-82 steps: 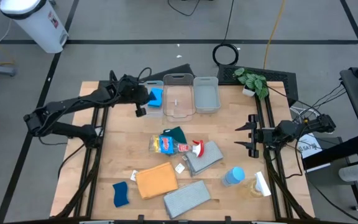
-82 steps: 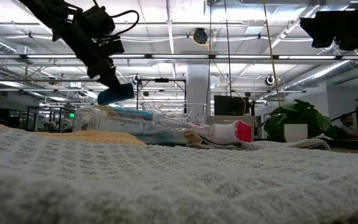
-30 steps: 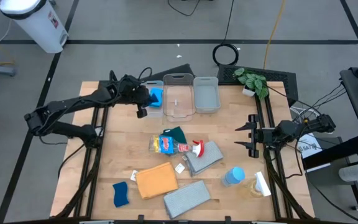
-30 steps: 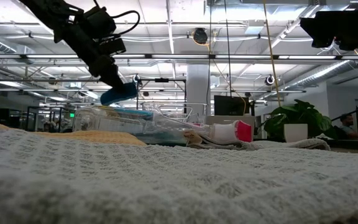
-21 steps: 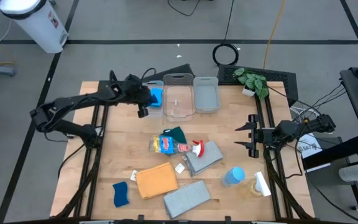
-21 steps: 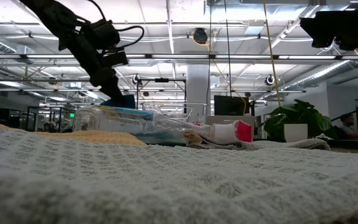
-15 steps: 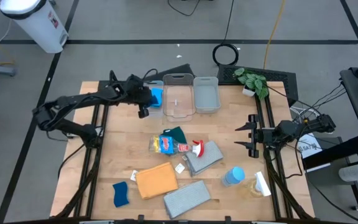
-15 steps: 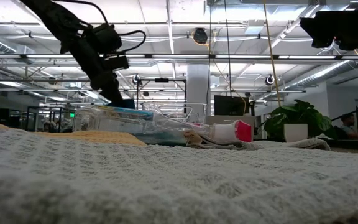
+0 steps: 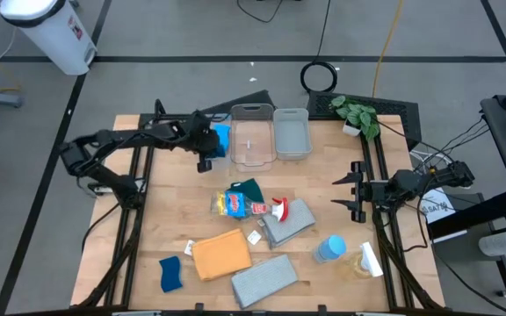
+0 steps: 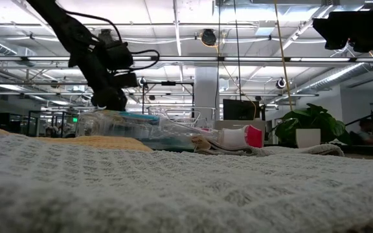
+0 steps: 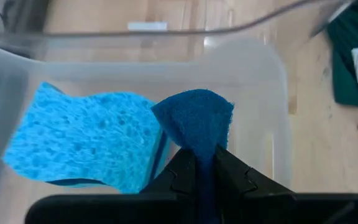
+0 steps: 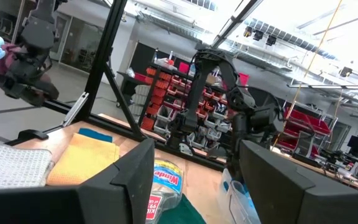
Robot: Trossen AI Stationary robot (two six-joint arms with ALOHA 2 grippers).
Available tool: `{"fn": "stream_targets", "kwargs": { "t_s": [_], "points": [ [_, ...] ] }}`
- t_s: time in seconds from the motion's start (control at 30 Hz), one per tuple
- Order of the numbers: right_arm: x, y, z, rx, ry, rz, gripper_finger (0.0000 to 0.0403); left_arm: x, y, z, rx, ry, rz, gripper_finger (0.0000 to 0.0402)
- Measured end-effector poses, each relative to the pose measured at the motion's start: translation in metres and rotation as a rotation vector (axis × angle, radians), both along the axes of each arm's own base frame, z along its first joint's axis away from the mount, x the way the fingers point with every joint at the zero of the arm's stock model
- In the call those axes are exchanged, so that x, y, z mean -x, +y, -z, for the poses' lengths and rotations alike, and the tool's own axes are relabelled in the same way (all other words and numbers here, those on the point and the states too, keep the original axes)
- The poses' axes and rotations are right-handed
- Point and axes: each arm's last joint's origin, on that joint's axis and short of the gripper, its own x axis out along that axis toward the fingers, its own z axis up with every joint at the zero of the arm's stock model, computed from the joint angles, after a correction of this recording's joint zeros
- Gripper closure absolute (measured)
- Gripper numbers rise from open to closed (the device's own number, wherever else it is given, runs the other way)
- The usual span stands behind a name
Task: Pick & Place Kitchen Items
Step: Put the blue sponge into the white transparent bin, then adjust the white transparent bin
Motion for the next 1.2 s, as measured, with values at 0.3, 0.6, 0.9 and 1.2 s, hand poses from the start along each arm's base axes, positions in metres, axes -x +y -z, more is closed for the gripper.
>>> {"fn": "stream_targets", "kwargs": {
  "t_s": [0.3,0.6,0.9,1.2],
  "points": [
    [0.0,0.0,0.0,0.0,0.001,0.0,0.0197,-0.007,0.003,0.011,0.01,0.007,0.002,0.037],
    [0.0,0.0,0.0,0.0,0.0,0.0,0.0197,-0.017,-0.004,0.008,-0.092,0.007,-0.051,0.0277],
    [0.0,0.0,0.0,0.0,0.001,0.0,0.0197,-0.022,-0.012,0.008,-0.114,0.022,-0.115,0.0171],
    [0.0,0.0,0.0,0.0,0.001,0.0,0.0197,-0.03,-0.011,-0.002,-0.189,0.027,-0.185,0.014]
  ]
}}
